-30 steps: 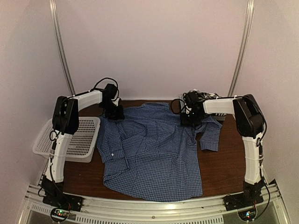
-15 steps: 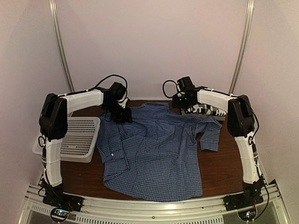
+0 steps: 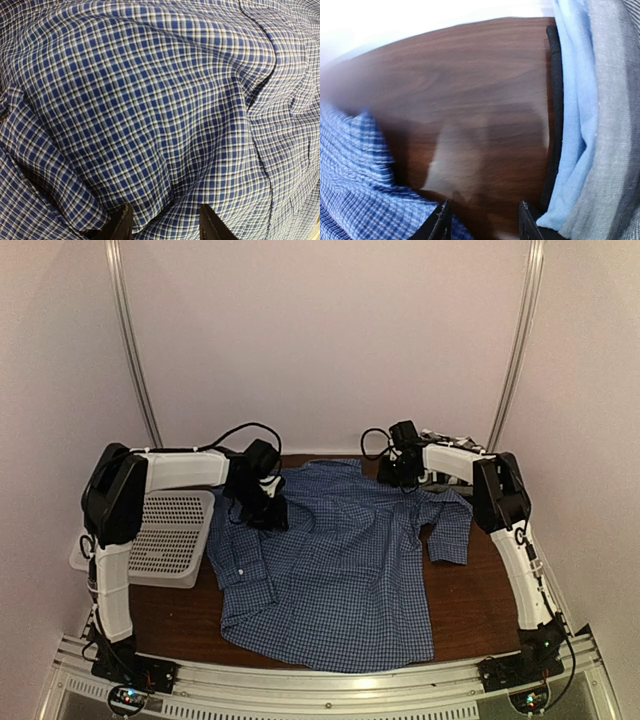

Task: Fold and stack the long sleeve shirts
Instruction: Flatten out the crumpled shirt at the center of the board.

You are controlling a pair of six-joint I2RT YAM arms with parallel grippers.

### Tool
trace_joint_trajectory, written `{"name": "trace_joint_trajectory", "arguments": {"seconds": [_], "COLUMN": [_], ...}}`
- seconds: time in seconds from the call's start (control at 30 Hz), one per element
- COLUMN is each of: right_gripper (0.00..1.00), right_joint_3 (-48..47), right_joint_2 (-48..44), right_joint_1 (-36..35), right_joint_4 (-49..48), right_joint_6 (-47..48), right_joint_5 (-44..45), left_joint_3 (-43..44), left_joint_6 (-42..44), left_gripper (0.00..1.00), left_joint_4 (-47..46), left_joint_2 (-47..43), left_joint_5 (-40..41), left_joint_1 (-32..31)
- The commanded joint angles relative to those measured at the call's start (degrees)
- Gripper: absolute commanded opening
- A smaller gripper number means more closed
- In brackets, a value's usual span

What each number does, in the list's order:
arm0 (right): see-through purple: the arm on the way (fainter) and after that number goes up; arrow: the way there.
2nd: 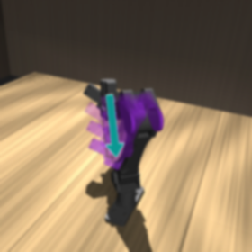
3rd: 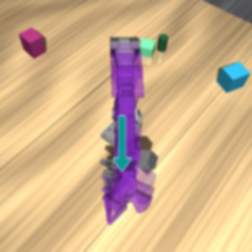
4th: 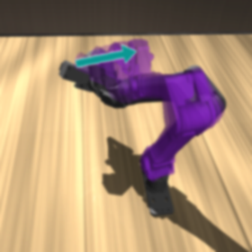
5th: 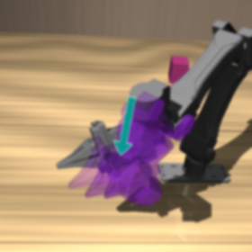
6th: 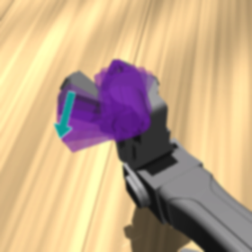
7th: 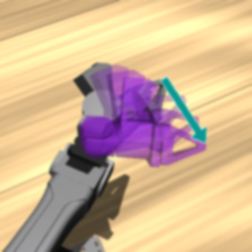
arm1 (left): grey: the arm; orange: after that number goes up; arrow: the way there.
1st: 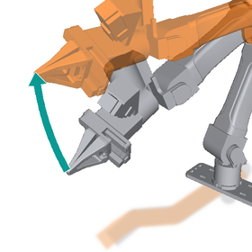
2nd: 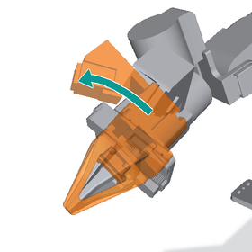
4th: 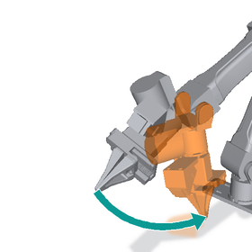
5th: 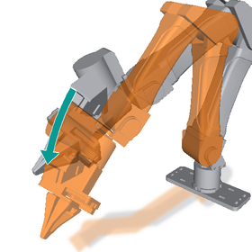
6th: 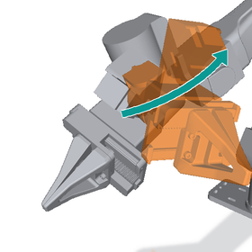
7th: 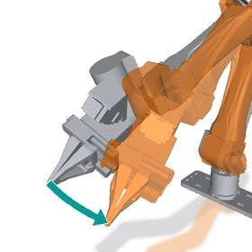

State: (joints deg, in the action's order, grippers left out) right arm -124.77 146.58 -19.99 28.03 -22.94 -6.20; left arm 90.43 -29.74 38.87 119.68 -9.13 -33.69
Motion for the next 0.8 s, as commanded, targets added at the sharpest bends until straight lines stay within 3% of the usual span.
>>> {"name": "trace_joint_trajectory", "arguments": {"seconds": [0.0,0.3,0.77], "right_gripper": [0.47,0.49,0.47], "right_joint_3": [0.2,0.41,1.84], "right_joint_2": [1.86,0.69,-6.0], "right_joint_1": [5.4,9.43,-2.08], "right_joint_4": [0.87,1.36,-1.87], "right_joint_6": [-0.85,0.8,2.7], "right_joint_5": [1.32,-1.59,-1.94], "left_joint_3": [-0.83,-4.05,-8.52], "left_joint_6": [-0.67,-0.67,-0.56], "left_gripper": [0.46,0.46,0.46], "left_joint_4": [-2.3,-2.25,-2.07], "left_joint_2": [-2.9,-4.93,-9.3], "left_joint_5": [-0.03,1.9,1.17], "left_joint_1": [-0.32,-0.32,-1.16]}}
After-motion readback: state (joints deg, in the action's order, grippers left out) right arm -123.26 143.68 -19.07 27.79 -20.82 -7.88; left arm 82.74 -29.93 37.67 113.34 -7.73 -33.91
